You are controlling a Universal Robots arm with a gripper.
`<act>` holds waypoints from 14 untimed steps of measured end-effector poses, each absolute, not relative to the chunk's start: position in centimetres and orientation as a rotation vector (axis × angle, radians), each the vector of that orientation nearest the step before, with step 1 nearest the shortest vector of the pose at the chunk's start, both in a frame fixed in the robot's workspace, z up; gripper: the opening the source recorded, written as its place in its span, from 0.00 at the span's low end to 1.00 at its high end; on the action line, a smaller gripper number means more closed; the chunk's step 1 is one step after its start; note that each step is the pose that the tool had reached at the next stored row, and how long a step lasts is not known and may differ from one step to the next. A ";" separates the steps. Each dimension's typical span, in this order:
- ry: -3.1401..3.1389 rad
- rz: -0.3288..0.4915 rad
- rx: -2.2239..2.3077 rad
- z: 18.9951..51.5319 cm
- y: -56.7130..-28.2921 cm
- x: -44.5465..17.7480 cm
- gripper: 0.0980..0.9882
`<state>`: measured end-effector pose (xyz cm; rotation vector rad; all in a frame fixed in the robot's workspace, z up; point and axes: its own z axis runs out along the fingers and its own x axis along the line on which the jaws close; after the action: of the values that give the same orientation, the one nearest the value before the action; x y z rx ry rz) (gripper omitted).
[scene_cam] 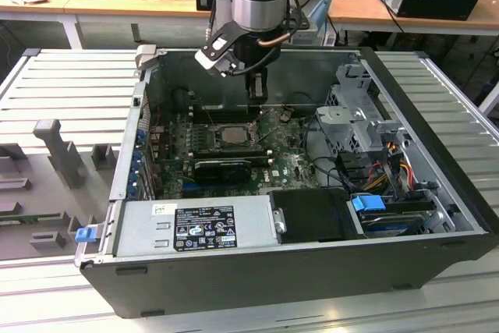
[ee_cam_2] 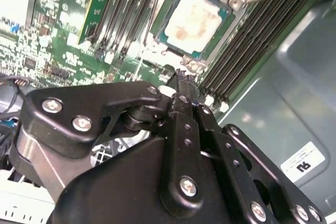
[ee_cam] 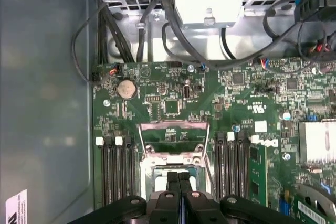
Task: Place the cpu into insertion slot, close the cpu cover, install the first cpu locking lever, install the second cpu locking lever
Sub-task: 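Close the cpu cover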
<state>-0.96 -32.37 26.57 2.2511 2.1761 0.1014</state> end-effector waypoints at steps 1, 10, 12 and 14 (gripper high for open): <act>2.180 0.101 2.247 26.5 -32.4 -0.9 0.01; 2.190 0.101 2.238 26.4 -32.3 1.2 0.01; 2.191 0.101 2.238 26.3 -32.3 1.6 0.01; 2.191 0.101 2.238 26.3 -32.3 1.8 0.01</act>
<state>1.82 -32.32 26.27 2.2375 2.1911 0.1012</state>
